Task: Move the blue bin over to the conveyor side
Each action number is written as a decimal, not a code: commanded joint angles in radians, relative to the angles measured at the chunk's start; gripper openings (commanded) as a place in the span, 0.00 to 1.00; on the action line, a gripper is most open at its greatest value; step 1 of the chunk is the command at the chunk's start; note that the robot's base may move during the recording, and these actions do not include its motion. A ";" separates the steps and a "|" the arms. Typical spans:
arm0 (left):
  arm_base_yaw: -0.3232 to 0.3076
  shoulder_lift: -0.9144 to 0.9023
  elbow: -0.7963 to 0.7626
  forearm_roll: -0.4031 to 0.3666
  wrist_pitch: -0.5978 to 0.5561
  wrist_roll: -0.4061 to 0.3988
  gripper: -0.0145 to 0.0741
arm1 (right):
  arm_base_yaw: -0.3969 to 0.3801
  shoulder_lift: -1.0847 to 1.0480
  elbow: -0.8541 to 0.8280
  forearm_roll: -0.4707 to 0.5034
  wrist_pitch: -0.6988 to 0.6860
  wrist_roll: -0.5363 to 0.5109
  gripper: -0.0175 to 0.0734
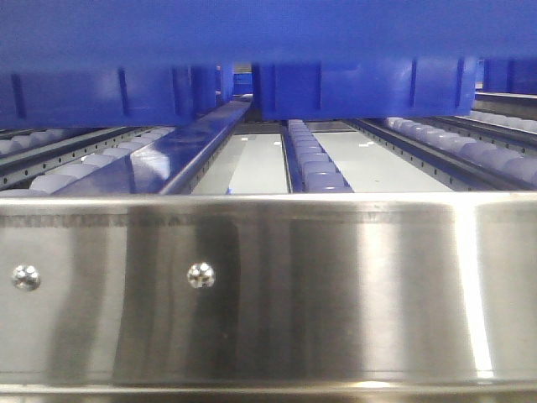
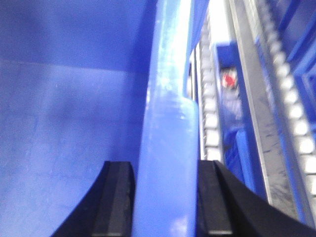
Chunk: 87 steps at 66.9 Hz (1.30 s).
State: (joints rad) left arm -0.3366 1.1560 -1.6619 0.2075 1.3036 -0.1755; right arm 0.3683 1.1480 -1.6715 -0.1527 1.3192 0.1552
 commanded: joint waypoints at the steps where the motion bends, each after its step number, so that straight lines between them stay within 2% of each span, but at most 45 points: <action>1: -0.034 -0.035 -0.016 -0.038 -0.082 0.007 0.14 | 0.005 -0.037 -0.012 0.031 -0.098 -0.023 0.10; 87: -0.034 -0.035 -0.016 -0.036 -0.082 0.007 0.14 | 0.005 -0.041 -0.012 0.031 -0.098 -0.023 0.10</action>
State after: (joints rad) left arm -0.3532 1.1375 -1.6619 0.2160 1.3111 -0.1881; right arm 0.3683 1.1210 -1.6715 -0.1486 1.3192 0.1534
